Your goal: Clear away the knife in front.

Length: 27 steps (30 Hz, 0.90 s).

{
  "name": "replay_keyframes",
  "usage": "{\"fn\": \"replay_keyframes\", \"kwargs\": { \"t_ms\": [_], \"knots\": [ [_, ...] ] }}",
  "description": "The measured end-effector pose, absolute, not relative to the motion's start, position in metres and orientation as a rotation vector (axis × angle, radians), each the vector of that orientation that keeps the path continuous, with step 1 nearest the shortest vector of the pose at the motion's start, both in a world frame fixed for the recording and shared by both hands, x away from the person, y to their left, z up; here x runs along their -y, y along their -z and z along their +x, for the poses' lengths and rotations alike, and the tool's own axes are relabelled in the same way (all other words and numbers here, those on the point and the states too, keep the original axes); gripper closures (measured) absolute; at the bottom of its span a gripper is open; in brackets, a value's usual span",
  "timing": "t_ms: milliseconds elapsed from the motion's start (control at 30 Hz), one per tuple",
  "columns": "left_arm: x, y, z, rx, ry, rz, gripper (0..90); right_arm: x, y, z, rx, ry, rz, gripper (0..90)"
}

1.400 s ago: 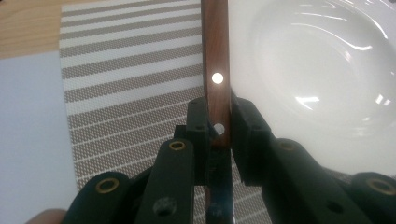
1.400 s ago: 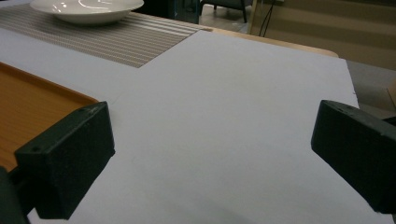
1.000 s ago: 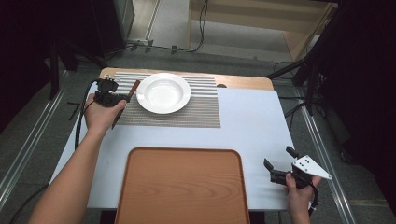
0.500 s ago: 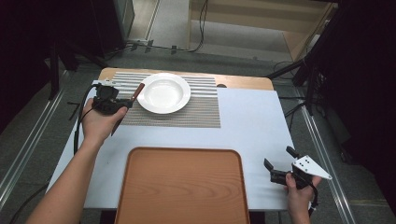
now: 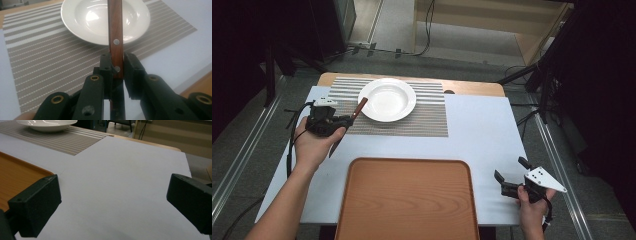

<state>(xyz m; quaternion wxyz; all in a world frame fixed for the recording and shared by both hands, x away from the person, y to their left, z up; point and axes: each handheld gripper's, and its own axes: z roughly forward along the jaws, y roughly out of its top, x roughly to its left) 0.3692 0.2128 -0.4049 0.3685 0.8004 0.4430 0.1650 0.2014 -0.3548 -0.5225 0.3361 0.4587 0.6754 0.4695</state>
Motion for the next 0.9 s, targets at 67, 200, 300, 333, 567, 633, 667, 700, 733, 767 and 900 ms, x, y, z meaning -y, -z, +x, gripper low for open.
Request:
{"fn": "replay_keyframes", "kwargs": {
  "t_ms": [67,200,300,333,567,633,667,700,733,767,900],
  "knots": [
    [-0.212,0.407,0.362,-1.13,-0.414,2.057,76.4,0.355,0.522,0.201,-1.763,-1.222,1.194,0.0],
    [-0.212,0.41,0.35,-1.119,-0.403,2.064,76.4,0.354,0.522,0.201,-1.764,-1.221,1.194,0.0],
    [-0.211,0.412,0.342,-1.108,-0.4,2.073,76.4,0.354,0.522,0.201,-1.765,-1.222,1.193,0.0],
    [-0.211,0.413,0.338,-1.103,-0.394,2.072,76.4,0.354,0.522,0.201,-1.764,-1.221,1.193,0.0],
    [-0.209,0.417,0.317,-1.087,-0.392,2.079,76.4,0.354,0.522,0.201,-1.764,-1.22,1.194,0.0],
    [-0.208,0.418,0.31,-1.077,-0.385,2.077,76.4,0.354,0.522,0.201,-1.765,-1.218,1.194,0.0],
    [-0.207,0.418,0.307,-1.073,-0.389,2.08,76.4,0.354,0.522,0.201,-1.764,-1.218,1.194,0.0],
    [-0.206,0.418,0.304,-1.069,-0.388,2.079,76.4,0.354,0.522,0.201,-1.764,-1.218,1.194,0.0],
    [-0.205,0.418,0.302,-1.063,-0.385,2.081,76.4,0.354,0.522,0.201,-1.764,-1.219,1.194,0.0],
    [-0.204,0.418,0.298,-1.06,-0.385,2.08,76.4,0.354,0.522,0.201,-1.764,-1.219,1.194,0.0],
    [-0.199,0.421,0.288,-1.044,-0.381,2.083,76.4,0.354,0.522,0.201,-1.765,-1.218,1.193,0.0]
  ]
}}
